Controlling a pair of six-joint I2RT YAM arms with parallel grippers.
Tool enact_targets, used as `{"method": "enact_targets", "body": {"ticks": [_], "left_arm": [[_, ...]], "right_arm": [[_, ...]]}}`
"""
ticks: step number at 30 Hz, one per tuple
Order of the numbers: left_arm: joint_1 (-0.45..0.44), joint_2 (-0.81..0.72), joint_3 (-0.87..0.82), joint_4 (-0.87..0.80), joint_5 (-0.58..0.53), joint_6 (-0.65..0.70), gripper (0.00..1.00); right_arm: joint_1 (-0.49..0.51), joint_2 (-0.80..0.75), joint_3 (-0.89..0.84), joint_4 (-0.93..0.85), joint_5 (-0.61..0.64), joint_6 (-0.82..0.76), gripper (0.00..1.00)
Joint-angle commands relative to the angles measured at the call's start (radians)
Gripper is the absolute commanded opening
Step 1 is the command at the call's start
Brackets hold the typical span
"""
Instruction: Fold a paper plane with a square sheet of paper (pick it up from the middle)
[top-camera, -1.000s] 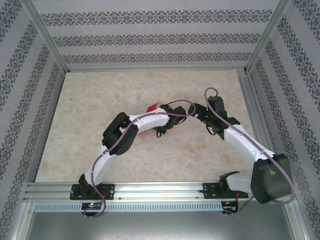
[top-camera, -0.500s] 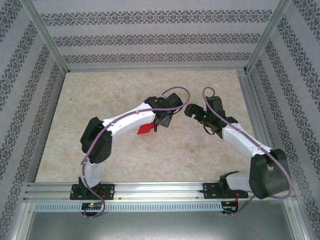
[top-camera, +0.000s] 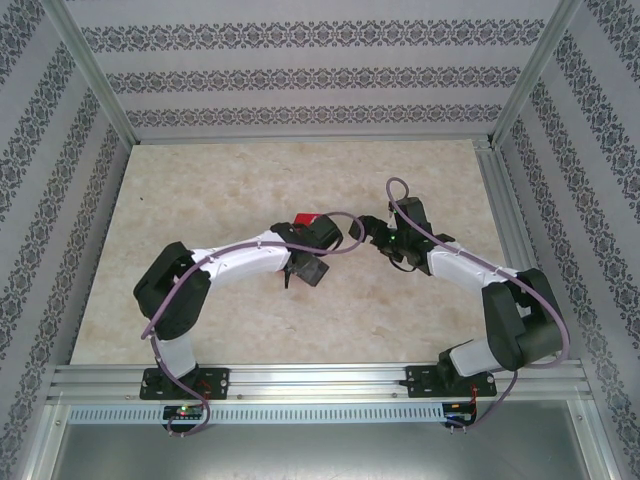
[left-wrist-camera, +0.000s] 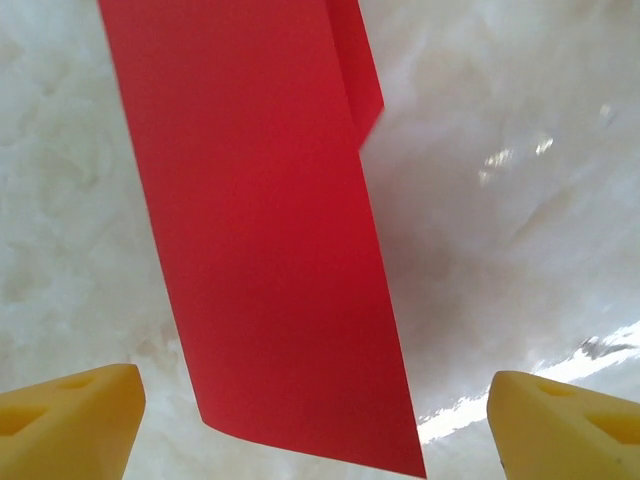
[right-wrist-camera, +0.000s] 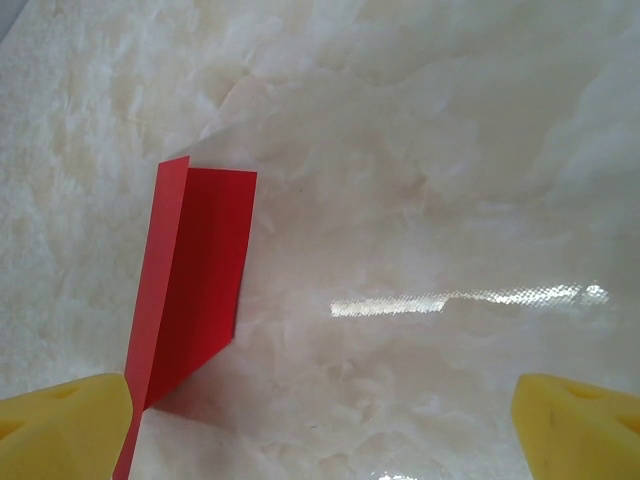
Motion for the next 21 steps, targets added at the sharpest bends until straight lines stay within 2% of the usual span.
{"method": "enact_targets", "body": {"ticks": [1,4,8,11,17,21], "left_arm": [[-0.040,0.028,0.011,0.096,-0.092,0.137,0.91],[-0.051,0.081,0.038,0.084,-0.180,0.147,0.91],[-0.051,0.098,0.049,0.085,-0.222,0.154,0.80],[-0.051,0.086,0.049,0.088,-0.199,0.153,0.66],[-0.050,0.067,0.045,0.091,-0.131,0.148,0.31],[-0.044,0.070,0.054,0.097,-0.065,0.129,0.17]], "right_arm": [[0.002,0.016,0.009,0.045,-0.017,0.024,0.98],[0.000,0.018,0.008,0.044,-0.015,0.026,0.98],[-0.013,0.012,-0.001,0.043,-0.014,0.032,0.98],[-0.025,0.006,-0.006,0.041,-0.015,0.036,0.98],[-0.033,0.007,-0.009,0.042,-0.019,0.039,0.98],[-0.045,-0.004,-0.005,0.025,-0.017,0.030,0.98]]}}
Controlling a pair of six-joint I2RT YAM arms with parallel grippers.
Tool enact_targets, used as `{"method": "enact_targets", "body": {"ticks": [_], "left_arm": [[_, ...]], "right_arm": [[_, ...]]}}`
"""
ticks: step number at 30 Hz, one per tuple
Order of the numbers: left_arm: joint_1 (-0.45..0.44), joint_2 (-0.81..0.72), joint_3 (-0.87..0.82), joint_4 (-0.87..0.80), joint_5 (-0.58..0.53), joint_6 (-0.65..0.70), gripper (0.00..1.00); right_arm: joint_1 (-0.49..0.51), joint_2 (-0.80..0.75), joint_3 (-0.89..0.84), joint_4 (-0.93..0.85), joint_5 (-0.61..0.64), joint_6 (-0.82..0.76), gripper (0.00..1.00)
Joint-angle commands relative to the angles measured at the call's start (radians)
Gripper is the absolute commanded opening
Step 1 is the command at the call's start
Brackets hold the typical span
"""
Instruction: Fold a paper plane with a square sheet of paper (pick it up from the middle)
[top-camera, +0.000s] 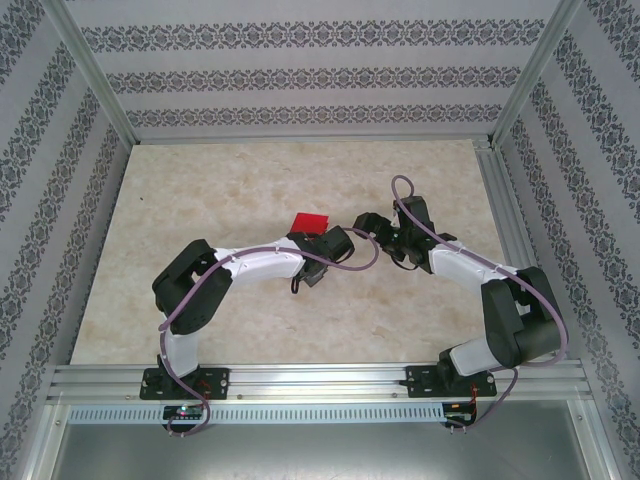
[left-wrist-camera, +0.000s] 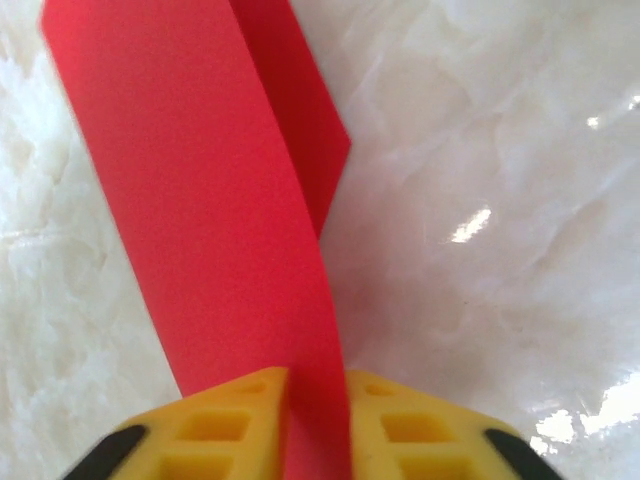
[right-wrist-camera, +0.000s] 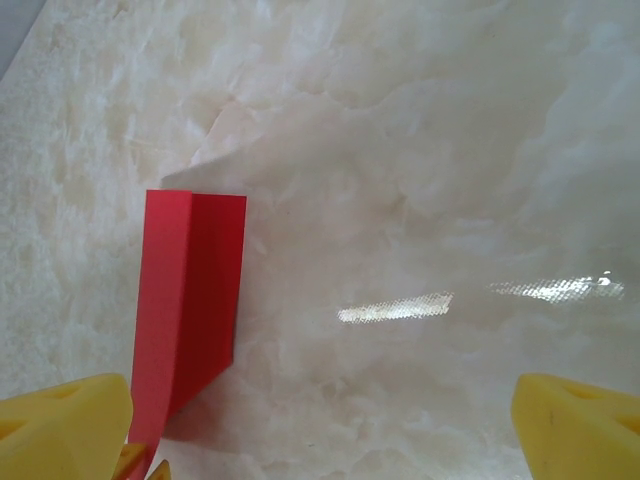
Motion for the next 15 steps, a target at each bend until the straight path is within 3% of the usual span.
{"method": "enact_targets", "body": {"ticks": [1,8,15], "left_arm": [[0.003,-0.031,0.033,0.036,0.082,-0.021,0.14],[0.043,-0.071,0.060,0.114,0.365,-0.158,0.09],[0.118,-0.087,0.015,0.203,0.549,-0.259,0.09]], "right_arm": [[-0.020,-0.019,-0.005,0.007,-0.012,-0.005,0.98],[-0.049,-0.067,-0.006,-0.029,-0.015,-0.035,0.97],[-0.050,-0.063,-0.006,-0.017,-0.048,-0.046,0.95]]}}
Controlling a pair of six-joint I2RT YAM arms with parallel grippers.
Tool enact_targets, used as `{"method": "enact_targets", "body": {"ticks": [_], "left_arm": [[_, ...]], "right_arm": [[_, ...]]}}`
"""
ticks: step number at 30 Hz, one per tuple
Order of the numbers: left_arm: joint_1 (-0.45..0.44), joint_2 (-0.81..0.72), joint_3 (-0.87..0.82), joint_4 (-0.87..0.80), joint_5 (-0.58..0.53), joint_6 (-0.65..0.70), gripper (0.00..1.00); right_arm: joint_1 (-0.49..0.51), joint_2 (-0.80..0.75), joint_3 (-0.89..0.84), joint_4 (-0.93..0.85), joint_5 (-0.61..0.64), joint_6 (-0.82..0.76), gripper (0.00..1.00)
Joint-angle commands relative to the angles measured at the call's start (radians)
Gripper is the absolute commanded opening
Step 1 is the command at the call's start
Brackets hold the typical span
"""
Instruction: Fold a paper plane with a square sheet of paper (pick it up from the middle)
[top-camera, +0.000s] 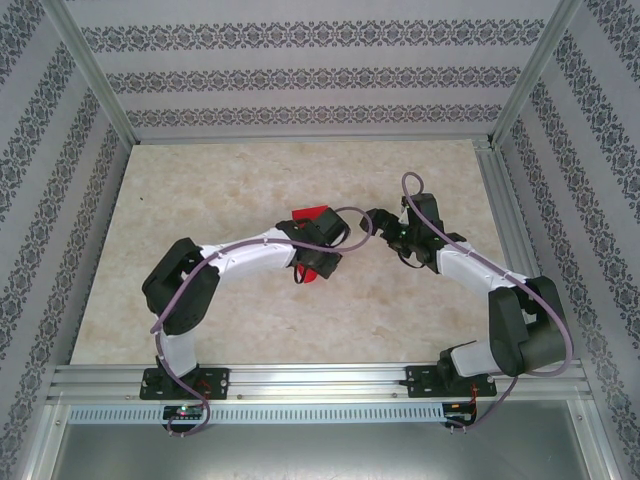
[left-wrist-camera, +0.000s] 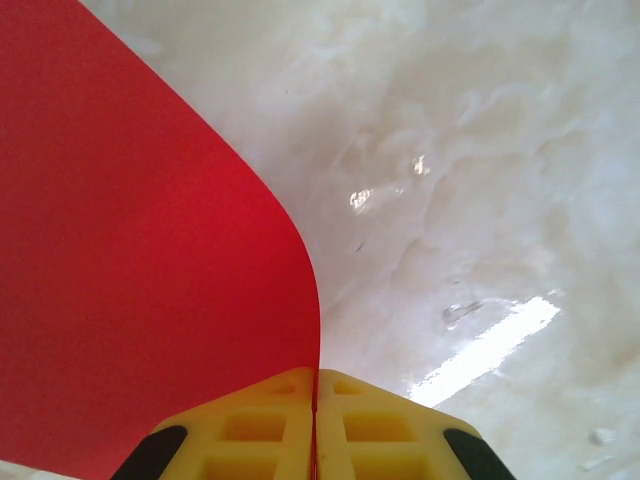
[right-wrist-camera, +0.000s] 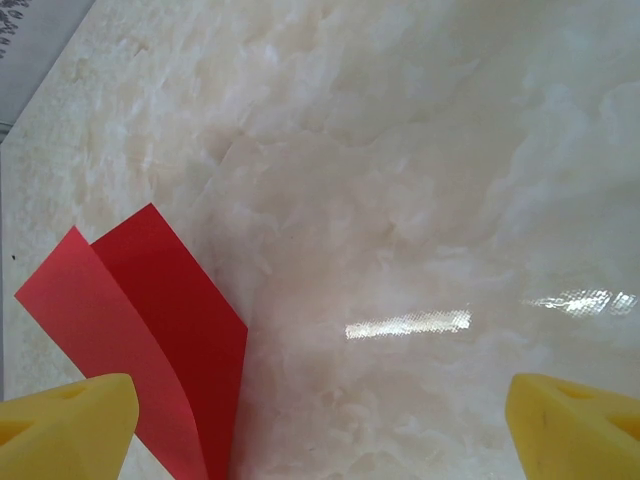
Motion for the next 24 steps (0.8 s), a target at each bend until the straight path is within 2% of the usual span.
{"method": "enact_targets", "body": {"ticks": [1,10,18,24], "left_arm": [[0.054,-0.047,-0.019,0.090,0.138,-0.091,0.09],[0.155,-0.072,-0.107,0.153,0.214,-0.150,0.09],[0.228,-0.073,-0.175,0.234,0.324,-0.162,0.09],[0.260,-0.065,-0.193,0.262,0.372,-0.109,0.11]], "right_arm": [[-0.005,-0.009,-0.006,0.007,-0.031,-0.022,0.94],[0.009,0.035,0.006,0.043,-0.080,-0.026,0.89],[0.088,0.120,0.060,0.050,-0.103,-0.046,0.75],[0.145,0.197,0.116,0.058,-0.131,-0.052,0.63]]}}
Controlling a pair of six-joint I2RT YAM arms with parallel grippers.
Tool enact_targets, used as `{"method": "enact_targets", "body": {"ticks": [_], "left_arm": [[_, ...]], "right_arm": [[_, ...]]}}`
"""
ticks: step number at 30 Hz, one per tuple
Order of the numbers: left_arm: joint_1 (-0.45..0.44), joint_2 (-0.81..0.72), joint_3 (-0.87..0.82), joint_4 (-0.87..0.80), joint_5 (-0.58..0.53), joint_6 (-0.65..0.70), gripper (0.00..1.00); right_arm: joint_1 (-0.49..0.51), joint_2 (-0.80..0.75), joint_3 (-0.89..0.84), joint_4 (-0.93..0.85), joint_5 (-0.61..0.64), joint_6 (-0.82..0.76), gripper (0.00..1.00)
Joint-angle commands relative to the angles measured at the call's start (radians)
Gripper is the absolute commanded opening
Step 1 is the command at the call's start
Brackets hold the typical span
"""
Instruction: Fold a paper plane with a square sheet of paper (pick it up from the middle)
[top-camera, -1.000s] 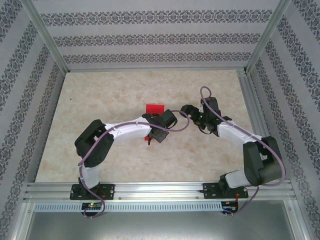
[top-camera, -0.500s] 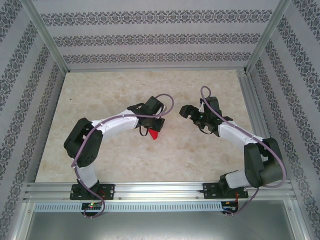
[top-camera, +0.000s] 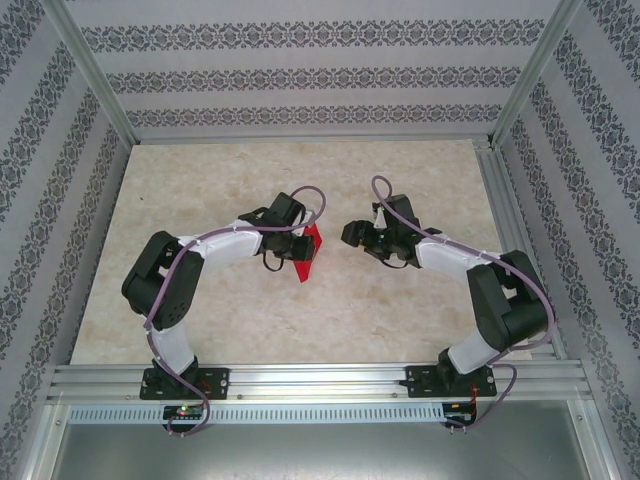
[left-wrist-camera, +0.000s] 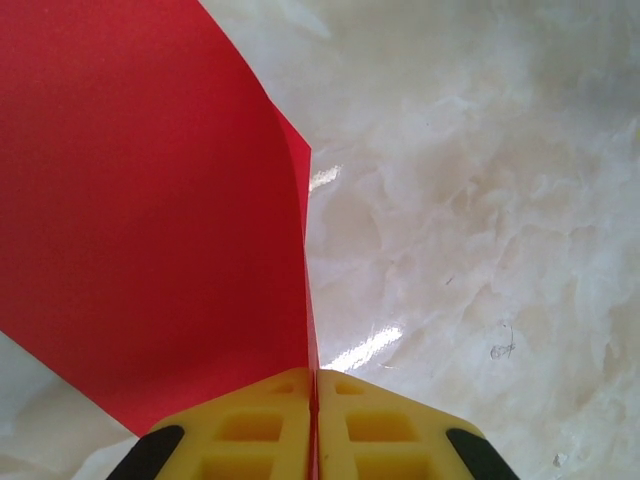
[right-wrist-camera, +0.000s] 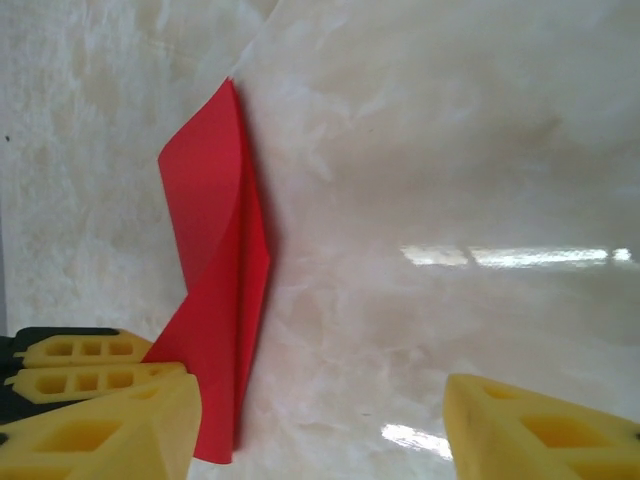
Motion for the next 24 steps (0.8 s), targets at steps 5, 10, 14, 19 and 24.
{"method": "enact_targets", "body": {"ticks": [5,10,14,19,24], "left_arm": [[0.034,0.007,0.000,0.069,0.064,0.077,0.14],[0.041,0.014,-0.001,0.077,0.061,0.121,0.16],[0.052,0.017,-0.005,0.079,0.044,0.133,0.17],[0.059,0.029,-0.004,0.082,0.037,0.139,0.18],[0.061,0.044,0.002,0.076,0.018,0.142,0.18]], "right_arm": [[0.053,0.085,0.088,0.044,-0.055,-0.004,0.53],[0.085,0.150,0.124,0.087,-0.085,0.034,0.44],[0.093,0.191,0.133,0.133,-0.102,0.067,0.39],[0.104,0.228,0.157,0.141,-0.103,0.073,0.31],[0.110,0.258,0.177,0.141,-0.102,0.070,0.30]]}}
